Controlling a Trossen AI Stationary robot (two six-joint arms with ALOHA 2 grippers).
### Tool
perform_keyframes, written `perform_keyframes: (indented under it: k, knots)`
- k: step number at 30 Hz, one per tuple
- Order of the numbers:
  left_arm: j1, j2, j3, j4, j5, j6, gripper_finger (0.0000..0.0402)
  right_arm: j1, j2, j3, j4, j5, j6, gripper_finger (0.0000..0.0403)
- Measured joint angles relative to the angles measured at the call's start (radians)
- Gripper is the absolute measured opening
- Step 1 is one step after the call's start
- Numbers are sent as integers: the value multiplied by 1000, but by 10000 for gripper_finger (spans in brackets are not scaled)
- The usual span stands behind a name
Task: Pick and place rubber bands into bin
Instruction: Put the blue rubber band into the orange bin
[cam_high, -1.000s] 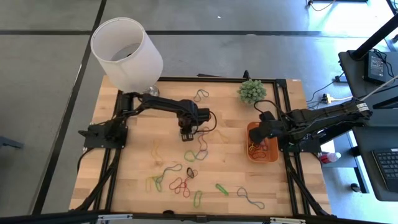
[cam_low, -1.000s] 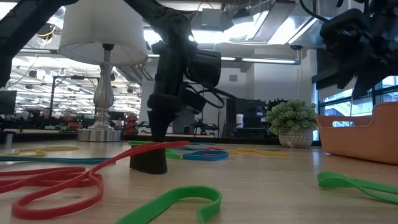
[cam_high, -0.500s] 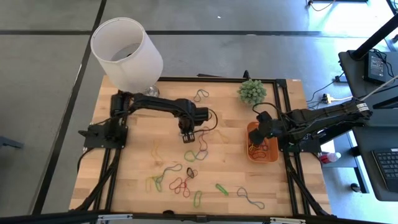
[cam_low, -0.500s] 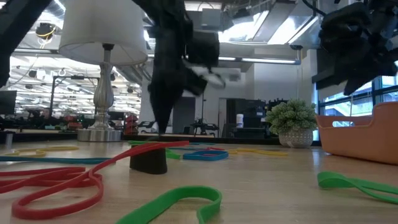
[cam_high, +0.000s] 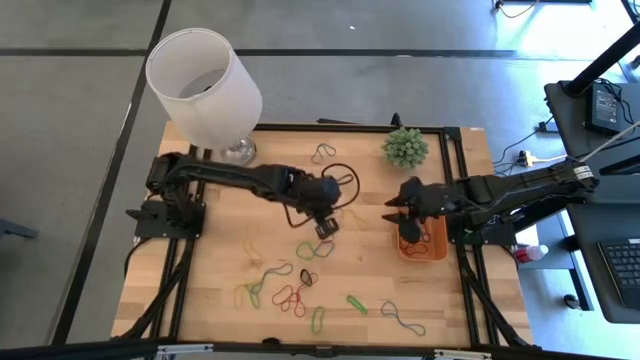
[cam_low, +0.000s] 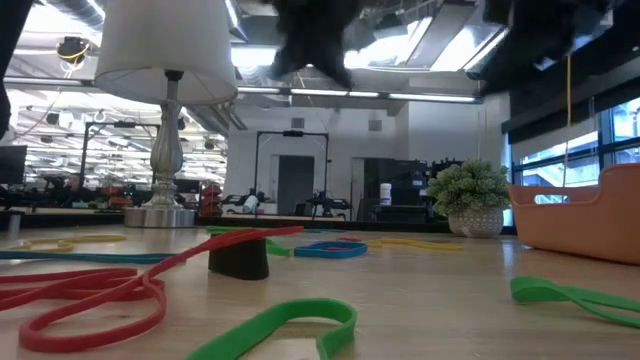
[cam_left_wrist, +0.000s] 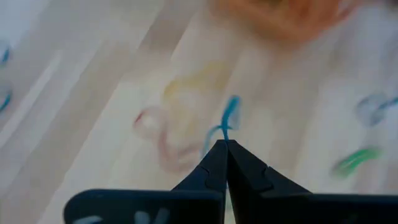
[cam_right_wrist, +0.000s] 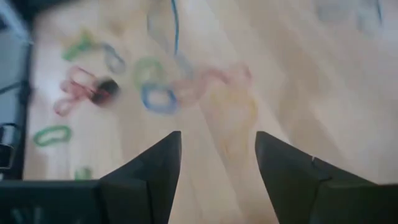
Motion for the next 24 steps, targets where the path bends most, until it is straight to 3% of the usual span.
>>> perform_keyframes:
  k: [8,11,19,24]
  knots:
    - [-80,53,71,291,-134,-58,2,0,0,0,256,-57,-297,208]
    - [-95,80,100,345,-159,-58,2,1,4,0,264,-136,-310,208]
    - [-102,163,202,370,-177,-44,2,6,46,-1,263,-154,-310,206]
    - [-101,189,227,425,-180,-2,2,6,86,-1,228,-163,-301,150]
